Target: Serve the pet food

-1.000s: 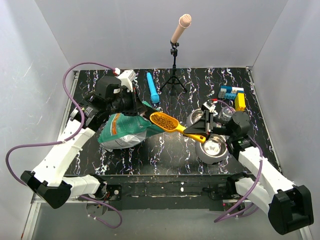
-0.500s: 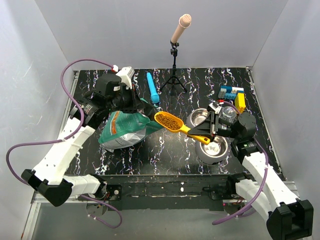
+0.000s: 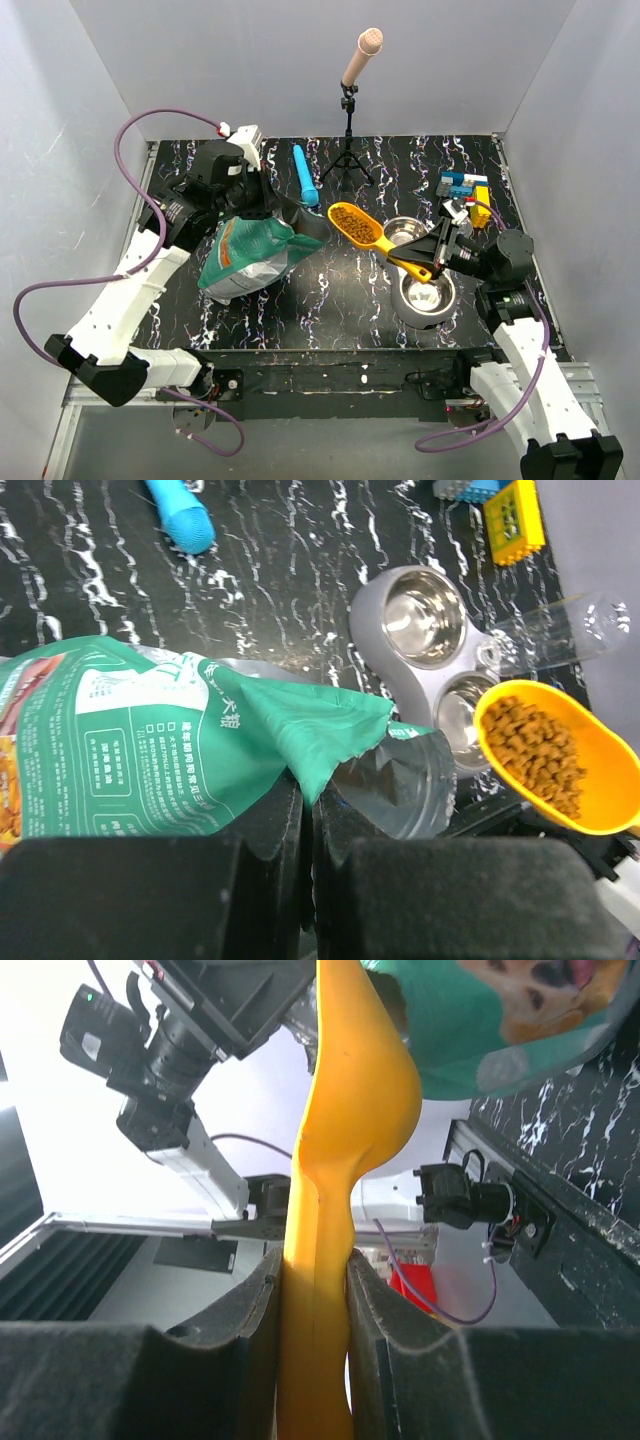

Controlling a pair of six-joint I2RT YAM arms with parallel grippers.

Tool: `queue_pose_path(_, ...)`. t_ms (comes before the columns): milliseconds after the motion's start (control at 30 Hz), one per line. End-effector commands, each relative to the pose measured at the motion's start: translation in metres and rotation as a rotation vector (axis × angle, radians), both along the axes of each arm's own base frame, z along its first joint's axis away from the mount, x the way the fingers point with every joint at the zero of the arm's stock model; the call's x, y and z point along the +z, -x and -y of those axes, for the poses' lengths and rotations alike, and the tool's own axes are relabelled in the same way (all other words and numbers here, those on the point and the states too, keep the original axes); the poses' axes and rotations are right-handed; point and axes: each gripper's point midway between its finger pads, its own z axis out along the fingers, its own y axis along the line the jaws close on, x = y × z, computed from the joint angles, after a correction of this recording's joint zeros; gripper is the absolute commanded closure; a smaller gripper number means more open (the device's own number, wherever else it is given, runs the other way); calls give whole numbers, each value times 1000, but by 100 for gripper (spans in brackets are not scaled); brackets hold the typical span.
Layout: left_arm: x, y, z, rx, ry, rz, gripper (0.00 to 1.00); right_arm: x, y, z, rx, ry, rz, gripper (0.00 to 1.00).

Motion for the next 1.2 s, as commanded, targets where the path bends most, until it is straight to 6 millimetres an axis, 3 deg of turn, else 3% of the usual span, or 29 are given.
queue_pose_path(0,66,-18,-25,142,21,224,100,17,-5,12,-112,6,73,99)
queue_pose_path(133,74,-17,-33,162,8,250,100,11,-13,20,-195,9,83,99)
queue_pose_path(633,80,-11,-24,88,13,263,100,-43,-40,56,-520,59,-15,99)
queue_pose_path(867,81,-8,-26,80,10,269,100,-85,-54,65,-608,82,-115,99)
queue_pose_path(1167,86,-6,-27,73,7,281,100,-116,-71,82,-719,83,-163,99)
